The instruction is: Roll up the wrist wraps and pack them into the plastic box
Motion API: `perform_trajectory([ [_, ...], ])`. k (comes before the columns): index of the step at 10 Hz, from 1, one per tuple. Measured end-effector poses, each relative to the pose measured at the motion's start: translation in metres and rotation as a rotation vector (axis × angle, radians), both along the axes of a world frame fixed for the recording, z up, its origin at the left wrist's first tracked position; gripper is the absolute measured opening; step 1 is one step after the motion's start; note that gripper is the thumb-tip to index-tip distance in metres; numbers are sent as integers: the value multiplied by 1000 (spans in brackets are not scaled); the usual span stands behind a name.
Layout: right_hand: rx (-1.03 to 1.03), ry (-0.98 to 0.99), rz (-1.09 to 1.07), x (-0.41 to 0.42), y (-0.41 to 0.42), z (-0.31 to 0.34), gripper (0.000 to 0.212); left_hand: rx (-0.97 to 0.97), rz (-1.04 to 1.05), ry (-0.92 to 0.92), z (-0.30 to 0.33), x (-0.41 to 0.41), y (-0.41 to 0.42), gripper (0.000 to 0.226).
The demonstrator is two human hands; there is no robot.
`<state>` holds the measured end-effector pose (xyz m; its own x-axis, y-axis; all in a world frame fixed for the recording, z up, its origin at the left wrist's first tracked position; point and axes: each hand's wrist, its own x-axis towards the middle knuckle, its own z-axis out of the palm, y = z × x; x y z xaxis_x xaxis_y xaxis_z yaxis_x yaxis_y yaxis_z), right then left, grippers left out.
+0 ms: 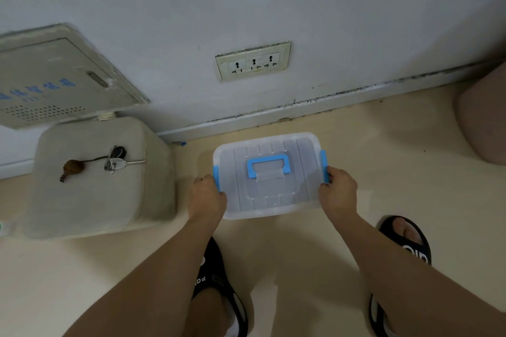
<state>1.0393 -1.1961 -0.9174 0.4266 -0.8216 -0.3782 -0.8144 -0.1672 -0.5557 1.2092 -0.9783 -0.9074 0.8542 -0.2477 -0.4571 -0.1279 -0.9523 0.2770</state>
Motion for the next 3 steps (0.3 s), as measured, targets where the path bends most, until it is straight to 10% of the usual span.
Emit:
perform_trajectory([
  [3, 98, 30, 62, 0, -16, 13, 50, -66, -3, 60, 9, 4, 4, 29],
])
